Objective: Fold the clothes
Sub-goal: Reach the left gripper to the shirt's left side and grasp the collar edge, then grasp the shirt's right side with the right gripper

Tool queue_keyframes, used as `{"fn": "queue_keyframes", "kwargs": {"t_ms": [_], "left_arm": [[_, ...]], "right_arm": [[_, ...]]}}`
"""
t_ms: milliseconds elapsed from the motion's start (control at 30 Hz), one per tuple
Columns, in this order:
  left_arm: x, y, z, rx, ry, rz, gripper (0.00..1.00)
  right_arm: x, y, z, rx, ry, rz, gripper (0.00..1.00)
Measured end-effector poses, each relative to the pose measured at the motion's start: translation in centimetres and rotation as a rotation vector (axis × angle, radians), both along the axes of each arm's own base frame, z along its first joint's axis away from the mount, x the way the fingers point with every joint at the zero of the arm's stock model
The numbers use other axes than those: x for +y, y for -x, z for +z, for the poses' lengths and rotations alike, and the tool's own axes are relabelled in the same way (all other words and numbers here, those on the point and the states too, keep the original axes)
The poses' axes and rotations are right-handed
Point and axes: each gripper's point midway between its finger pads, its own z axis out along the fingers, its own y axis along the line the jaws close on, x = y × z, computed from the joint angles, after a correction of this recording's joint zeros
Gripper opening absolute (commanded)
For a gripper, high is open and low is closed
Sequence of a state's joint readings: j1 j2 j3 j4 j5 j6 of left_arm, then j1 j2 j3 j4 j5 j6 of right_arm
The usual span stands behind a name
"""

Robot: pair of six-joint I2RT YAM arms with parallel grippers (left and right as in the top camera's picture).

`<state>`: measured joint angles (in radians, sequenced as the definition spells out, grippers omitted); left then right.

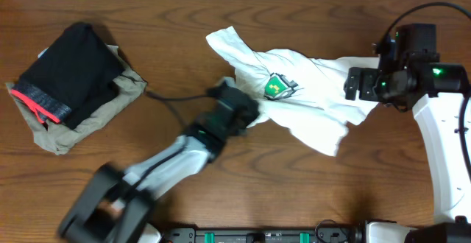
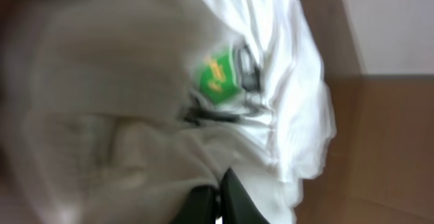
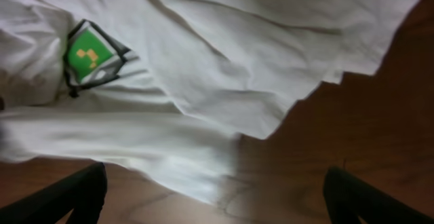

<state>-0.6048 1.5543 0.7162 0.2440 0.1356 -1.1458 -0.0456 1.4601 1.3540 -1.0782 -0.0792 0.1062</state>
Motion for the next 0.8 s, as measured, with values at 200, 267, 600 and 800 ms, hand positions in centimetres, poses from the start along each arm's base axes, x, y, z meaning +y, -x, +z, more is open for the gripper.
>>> {"fn": "queue_keyframes", "kwargs": {"t_ms": [200, 267, 600, 800], "left_arm": [[8.6, -0.1, 3.0, -0.015, -0.132, 0.077, 0.06], [10.6, -0.6, 4.5, -0.055, -0.144, 0.11, 0.06], [13.1, -0.7, 6.3, -0.14, -0.222, 0.092, 0.06], [13.1, -0.7, 6.3, -0.147, -0.233, 0.081, 0.06]], "right_arm": [[-1.1, 0.9, -2.1, 0.045, -0.002, -0.036, 0.99], [-0.8, 1.5, -3.6, 0.073, -0.019, -0.03, 0.99], [4.3, 5.5, -10.5, 0.19, -0.125, 0.172, 0.93], [9.1, 7.2, -11.7, 0.214, -0.074, 0.386, 0.93]]}}
